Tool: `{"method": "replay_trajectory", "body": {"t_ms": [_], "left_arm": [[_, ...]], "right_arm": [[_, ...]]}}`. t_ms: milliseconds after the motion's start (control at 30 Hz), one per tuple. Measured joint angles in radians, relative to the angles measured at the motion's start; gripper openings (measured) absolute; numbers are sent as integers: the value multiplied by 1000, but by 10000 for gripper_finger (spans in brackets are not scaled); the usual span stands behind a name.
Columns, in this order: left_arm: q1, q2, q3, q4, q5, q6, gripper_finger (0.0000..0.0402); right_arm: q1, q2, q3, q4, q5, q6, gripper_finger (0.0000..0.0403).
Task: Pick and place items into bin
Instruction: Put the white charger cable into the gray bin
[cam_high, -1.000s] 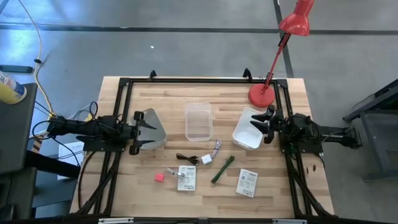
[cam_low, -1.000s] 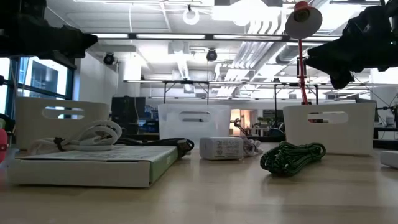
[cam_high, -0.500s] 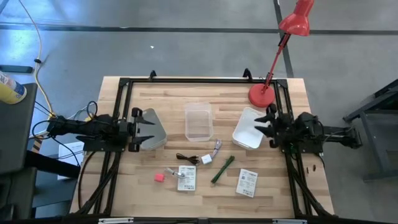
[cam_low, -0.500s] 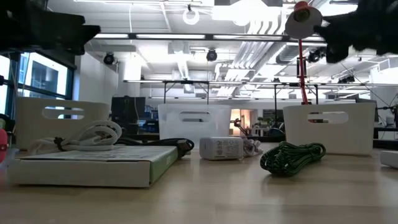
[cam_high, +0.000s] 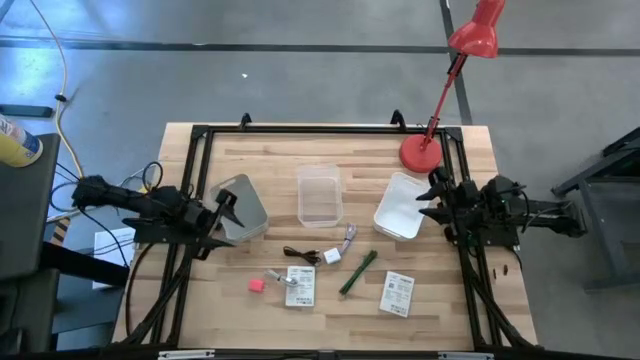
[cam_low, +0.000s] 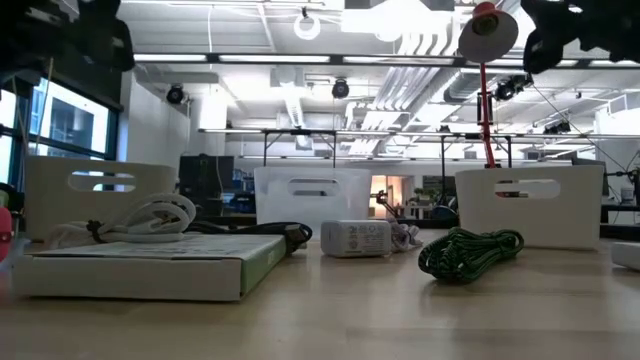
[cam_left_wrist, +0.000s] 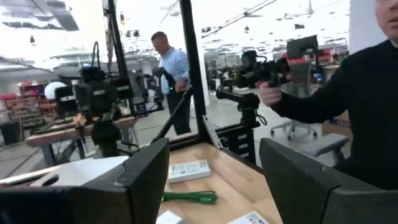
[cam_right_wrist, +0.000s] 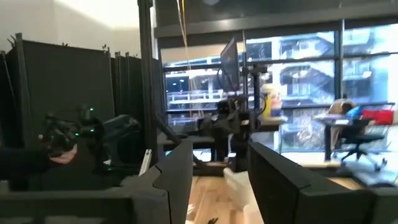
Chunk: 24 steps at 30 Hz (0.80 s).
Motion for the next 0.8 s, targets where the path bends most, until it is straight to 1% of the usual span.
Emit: {"method": "replay_trajectory", "body": {"t_ms": [67,133,200,233,267,300,367,467,533,700,767,800], "left_arm": [[-35,69,0,131,-37,57,237],[-61,143,0,296,-80,126,237],[-76,215,9,444,-97,183,237],[-81,251,28,472,-94,203,237],[-84,285,55,465,-79,214,237],[-88,318,87,423,-57,224,237],[-99,398,168,271,-44,233,237],[-118,556,308,-6,-130,235,236],[-131,682,406,-138,-175,235,236],[-165,983,671,-382,-121,268,236],[-184,1081,783,-517,-132,281,236],[-195,1126,837,-590,-154,284,236]], "right_arm": [[0,34,7,39,18,-58,142],[0,71,9,108,31,-122,142],[0,110,10,189,32,-167,142],[0,129,11,223,32,-175,142],[0,147,11,248,32,-176,142],[0,163,11,263,32,-174,142],[0,190,11,268,32,-161,142],[0,227,11,246,32,-155,142],[0,251,11,238,32,-155,142],[0,296,11,234,32,-147,142],[0,306,11,234,29,-136,142],[0,309,11,234,23,-126,142]]}}
